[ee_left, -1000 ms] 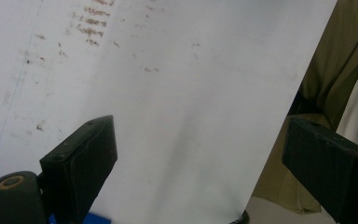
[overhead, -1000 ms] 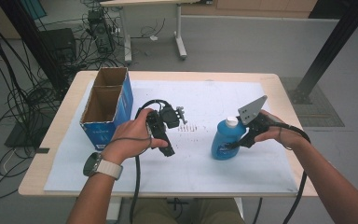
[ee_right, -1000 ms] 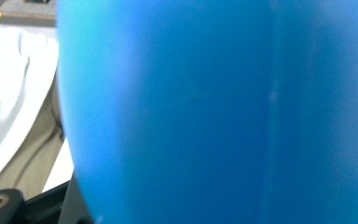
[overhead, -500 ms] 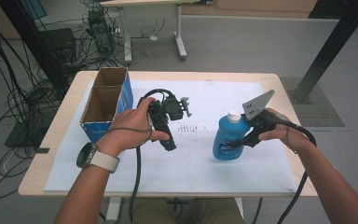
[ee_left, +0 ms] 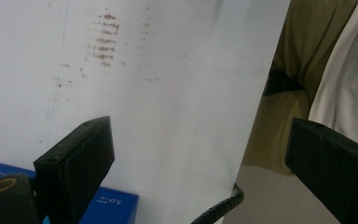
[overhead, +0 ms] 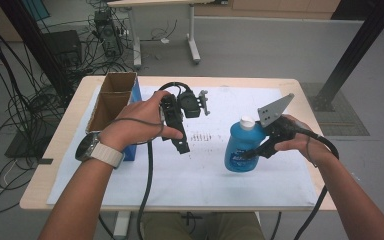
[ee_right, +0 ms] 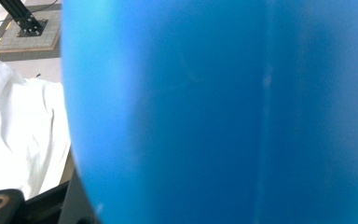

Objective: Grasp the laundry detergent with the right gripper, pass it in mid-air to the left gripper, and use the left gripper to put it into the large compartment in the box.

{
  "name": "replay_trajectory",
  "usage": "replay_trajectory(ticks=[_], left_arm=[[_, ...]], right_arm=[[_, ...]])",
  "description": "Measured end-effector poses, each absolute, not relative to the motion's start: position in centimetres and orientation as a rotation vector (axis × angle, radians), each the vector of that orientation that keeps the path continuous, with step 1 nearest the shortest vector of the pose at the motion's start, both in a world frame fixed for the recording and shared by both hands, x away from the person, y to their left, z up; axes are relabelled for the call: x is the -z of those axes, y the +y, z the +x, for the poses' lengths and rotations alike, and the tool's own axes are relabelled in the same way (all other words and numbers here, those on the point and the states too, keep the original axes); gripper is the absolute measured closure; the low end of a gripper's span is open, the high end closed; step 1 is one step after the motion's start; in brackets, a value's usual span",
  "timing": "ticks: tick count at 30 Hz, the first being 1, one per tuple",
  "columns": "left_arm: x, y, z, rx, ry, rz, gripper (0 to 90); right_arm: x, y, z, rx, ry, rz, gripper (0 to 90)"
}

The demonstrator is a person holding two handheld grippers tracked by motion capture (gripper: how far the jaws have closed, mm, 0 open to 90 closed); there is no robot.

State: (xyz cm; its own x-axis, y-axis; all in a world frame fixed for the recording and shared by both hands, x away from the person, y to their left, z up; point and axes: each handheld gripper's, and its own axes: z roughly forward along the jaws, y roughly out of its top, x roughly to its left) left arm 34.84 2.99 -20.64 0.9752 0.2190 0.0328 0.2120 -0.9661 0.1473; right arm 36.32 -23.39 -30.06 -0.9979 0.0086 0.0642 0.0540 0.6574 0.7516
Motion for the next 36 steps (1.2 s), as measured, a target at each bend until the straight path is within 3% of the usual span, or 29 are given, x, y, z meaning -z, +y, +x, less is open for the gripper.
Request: replay_trajectory(ticks=[15,36], left_arm=[[17.4,0.4,35.1,-0.046,0.193,3.024,8.6],[16.7,-1.5,35.7,-0.016,0.124,3.036,8.5]], right_arm=[[28.4,-22.1,35.6,1.296,-2.836,-0.055,43.9],[28.2,-19.2,36.4,1.247,-2.839,-0.009,44.0]])
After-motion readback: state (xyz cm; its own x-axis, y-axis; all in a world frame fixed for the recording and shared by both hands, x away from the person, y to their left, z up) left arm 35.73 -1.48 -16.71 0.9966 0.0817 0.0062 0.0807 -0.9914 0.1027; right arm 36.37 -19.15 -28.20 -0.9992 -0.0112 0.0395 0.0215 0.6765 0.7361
